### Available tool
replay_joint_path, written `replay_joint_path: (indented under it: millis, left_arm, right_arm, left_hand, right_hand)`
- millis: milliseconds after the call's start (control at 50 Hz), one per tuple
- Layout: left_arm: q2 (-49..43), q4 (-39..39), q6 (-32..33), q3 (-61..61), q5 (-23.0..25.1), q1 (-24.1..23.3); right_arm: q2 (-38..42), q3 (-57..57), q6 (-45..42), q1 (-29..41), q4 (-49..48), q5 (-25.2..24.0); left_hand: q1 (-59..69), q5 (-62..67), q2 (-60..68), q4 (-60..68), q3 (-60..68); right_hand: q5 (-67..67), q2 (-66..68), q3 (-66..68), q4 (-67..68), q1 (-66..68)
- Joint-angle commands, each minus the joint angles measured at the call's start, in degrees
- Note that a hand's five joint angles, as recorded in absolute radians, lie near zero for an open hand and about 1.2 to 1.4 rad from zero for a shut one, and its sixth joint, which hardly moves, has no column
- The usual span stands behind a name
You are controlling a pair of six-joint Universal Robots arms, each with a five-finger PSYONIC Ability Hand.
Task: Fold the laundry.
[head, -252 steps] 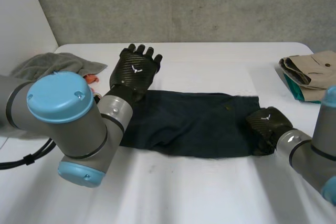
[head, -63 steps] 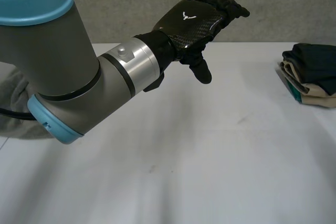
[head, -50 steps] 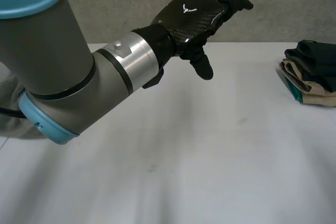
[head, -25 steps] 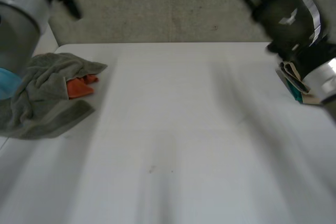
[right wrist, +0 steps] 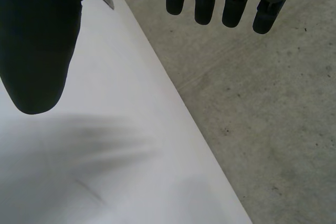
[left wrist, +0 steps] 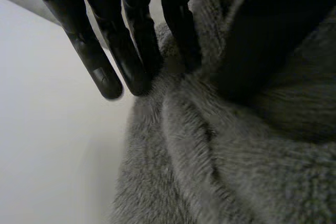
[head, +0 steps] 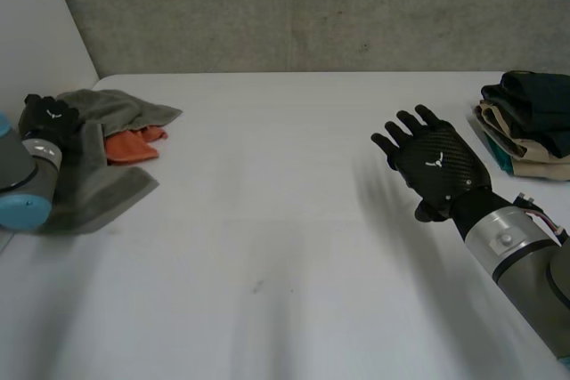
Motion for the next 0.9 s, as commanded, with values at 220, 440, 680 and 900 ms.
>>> replay_joint_path:
  millis: [220, 440, 680, 900]
  left_arm:
    - [37.8, -3.3, -30.2, -11.7, -2.8, -16.7]
    - [38.9, -8.3, -40.9, -23.6, 8.9, -36.7]
    - [15.1, -22.8, -34.1, -11.6, -2.9, -46.9]
    - [41.1, -14.1, -33.7, -21.8, -4.1, -41.0]
  right_arm:
    - [-3.1, 0.0, 0.0, -0.8, -0.1, 0.9]
    - [-5.4, -0.1, 0.5, -2.9, -0.1, 3.1]
    - [-5.4, -1.5, 1.7, -5.9, 1.7, 7.6]
    - [-4.7, -6.1, 3.9, -4.9, 12.1, 7.2]
  left_hand:
    - [14.9, 20.2, 18.4, 18.0, 18.5]
    - [14.9, 20.2, 18.4, 18.0, 18.5]
    - [-43.8, -38.4, -40.3, -40.7, -40.1]
    - [-49.7, -44.3, -46.2, -46.6, -46.0]
  right_hand:
    - [-2.8, -2.3, -1.9, -2.0, -3.1]
    - [-2.8, -2.3, -1.9, -2.0, -3.1]
    - [-2.8, -2.3, -1.9, -2.0, -3.1]
    - [-2.8, -2.3, -1.9, -2.0, -3.1]
